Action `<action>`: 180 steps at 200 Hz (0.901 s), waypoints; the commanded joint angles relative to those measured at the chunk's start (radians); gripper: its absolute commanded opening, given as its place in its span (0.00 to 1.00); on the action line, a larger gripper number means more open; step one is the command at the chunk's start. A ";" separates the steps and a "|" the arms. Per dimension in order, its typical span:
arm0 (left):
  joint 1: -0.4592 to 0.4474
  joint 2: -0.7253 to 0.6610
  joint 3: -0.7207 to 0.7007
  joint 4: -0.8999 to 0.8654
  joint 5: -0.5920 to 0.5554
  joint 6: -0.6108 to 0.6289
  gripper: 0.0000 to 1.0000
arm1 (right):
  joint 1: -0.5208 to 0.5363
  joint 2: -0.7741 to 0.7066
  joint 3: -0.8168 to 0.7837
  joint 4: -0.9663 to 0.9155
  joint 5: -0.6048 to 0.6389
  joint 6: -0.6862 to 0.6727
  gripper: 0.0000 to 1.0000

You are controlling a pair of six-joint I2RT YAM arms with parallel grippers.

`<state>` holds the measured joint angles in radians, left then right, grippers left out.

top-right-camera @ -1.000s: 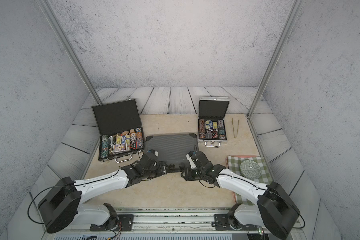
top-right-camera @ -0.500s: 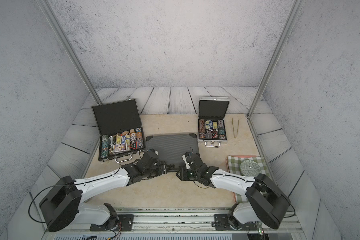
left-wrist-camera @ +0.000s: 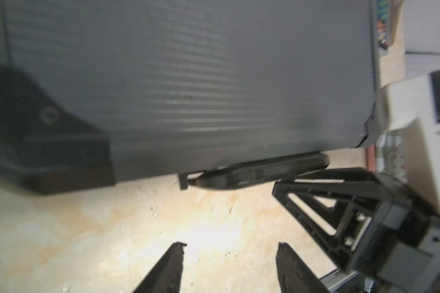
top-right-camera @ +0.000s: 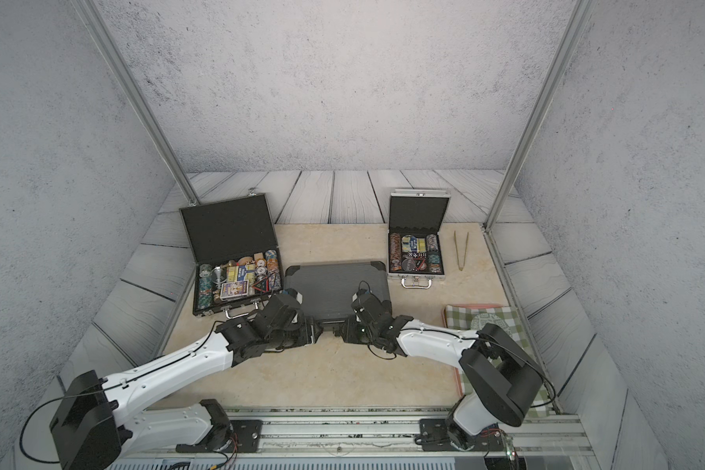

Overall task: Close the poker set cases
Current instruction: Fasten the fastener on the poker set case.

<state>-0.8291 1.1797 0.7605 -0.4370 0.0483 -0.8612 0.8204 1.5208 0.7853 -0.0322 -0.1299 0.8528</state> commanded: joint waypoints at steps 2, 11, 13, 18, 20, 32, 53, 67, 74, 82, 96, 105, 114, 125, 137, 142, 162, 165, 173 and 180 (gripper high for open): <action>-0.039 0.002 0.017 -0.154 -0.013 0.076 0.48 | -0.017 0.028 0.069 -0.020 0.105 -0.013 0.40; -0.046 0.020 0.006 -0.142 0.003 0.088 0.42 | -0.018 0.034 0.087 -0.040 0.108 -0.021 0.41; -0.047 0.025 0.004 -0.139 0.008 0.091 0.40 | -0.018 0.035 0.091 -0.045 0.109 -0.022 0.41; -0.047 0.043 0.001 -0.128 0.017 0.100 0.36 | -0.019 0.037 0.099 -0.056 0.110 -0.025 0.41; -0.048 0.050 -0.001 -0.123 0.021 0.104 0.34 | -0.021 0.038 0.102 -0.059 0.109 -0.026 0.41; -0.056 0.096 -0.007 -0.092 0.013 0.126 0.23 | -0.028 0.041 0.120 -0.077 0.095 -0.026 0.41; -0.111 0.133 -0.028 0.004 -0.086 0.176 0.09 | -0.039 0.043 0.150 -0.103 0.064 -0.027 0.41; -0.137 0.160 -0.035 0.074 -0.152 0.220 0.05 | -0.043 0.045 0.171 -0.125 0.057 -0.035 0.41; -0.148 0.174 -0.035 0.120 -0.173 0.247 0.05 | -0.047 0.044 0.176 -0.129 0.053 -0.037 0.41; -0.162 0.193 -0.033 0.170 -0.200 0.282 0.04 | -0.054 0.039 0.175 -0.125 0.045 -0.034 0.41; -0.190 0.218 -0.041 0.266 -0.238 0.350 0.02 | -0.073 0.030 0.163 -0.104 0.021 -0.025 0.42; -0.198 0.229 -0.057 0.328 -0.249 0.380 0.00 | -0.086 0.025 0.158 -0.095 0.005 -0.023 0.42; -0.201 0.240 -0.078 0.389 -0.258 0.400 0.00 | -0.093 0.025 0.159 -0.098 -0.005 -0.031 0.42; -0.205 0.258 -0.102 0.449 -0.274 0.430 0.00 | -0.099 0.026 0.164 -0.106 -0.012 -0.044 0.42; -0.210 0.281 -0.114 0.496 -0.288 0.476 0.00 | -0.106 0.030 0.163 -0.097 -0.032 -0.056 0.42; -0.218 0.288 -0.123 0.521 -0.300 0.499 0.00 | -0.111 0.029 0.159 -0.087 -0.043 -0.062 0.42; -0.250 0.308 -0.178 0.645 -0.387 0.565 0.00 | -0.127 0.035 0.147 -0.069 -0.073 -0.063 0.42; -0.252 0.312 -0.186 0.665 -0.396 0.572 0.00 | -0.130 0.036 0.145 -0.064 -0.080 -0.061 0.42; -0.254 0.321 -0.208 0.712 -0.421 0.590 0.00 | -0.138 0.039 0.140 -0.051 -0.096 -0.057 0.42; -0.255 0.330 -0.220 0.744 -0.449 0.607 0.00 | -0.144 0.043 0.138 -0.042 -0.113 -0.057 0.42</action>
<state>-1.0706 1.4845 0.5884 0.1196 -0.2756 -0.3645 0.7380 1.5429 0.9131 -0.2317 -0.3027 0.8265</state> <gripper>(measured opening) 0.045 0.422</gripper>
